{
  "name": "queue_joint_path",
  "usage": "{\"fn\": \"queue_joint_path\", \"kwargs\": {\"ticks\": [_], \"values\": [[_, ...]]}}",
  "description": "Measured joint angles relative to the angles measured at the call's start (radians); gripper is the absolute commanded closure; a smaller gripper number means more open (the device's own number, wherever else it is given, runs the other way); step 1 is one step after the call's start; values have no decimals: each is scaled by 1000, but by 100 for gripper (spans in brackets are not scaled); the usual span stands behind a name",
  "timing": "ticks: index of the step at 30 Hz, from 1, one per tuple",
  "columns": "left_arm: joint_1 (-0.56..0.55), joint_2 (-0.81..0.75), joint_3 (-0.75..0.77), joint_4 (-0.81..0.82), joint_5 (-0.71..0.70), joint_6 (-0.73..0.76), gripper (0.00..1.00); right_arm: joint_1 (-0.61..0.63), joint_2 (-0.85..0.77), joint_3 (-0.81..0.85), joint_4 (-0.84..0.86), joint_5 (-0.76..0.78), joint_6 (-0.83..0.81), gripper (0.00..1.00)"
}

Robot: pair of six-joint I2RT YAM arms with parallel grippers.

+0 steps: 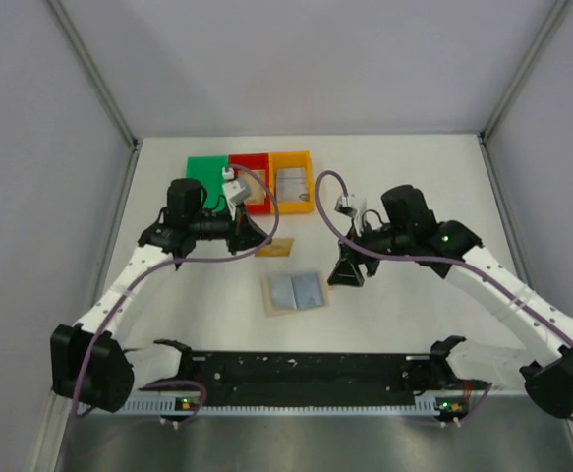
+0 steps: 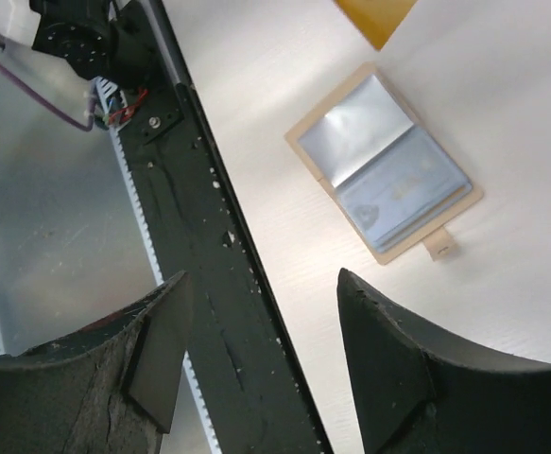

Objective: Take the credit cards out of the card holder
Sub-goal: Place the credit card in the storage box.

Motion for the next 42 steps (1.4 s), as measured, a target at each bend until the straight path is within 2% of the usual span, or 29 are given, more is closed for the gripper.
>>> {"fn": "queue_joint_path", "kwargs": {"ticks": [6, 15, 25, 32, 42], "values": [[122, 168, 60, 127, -86, 22, 100, -6, -94, -88, 58, 83, 58, 33], [241, 570, 406, 171, -94, 50, 100, -7, -101, -146, 103, 138, 98, 32], [263, 838, 716, 84, -127, 101, 100, -8, -93, -149, 127, 172, 101, 32], [262, 943, 806, -48, -150, 158, 100, -29, -67, -149, 127, 179, 98, 32], [262, 967, 842, -155, -130, 198, 100, -40, -51, -149, 130, 168, 93, 33]]}}
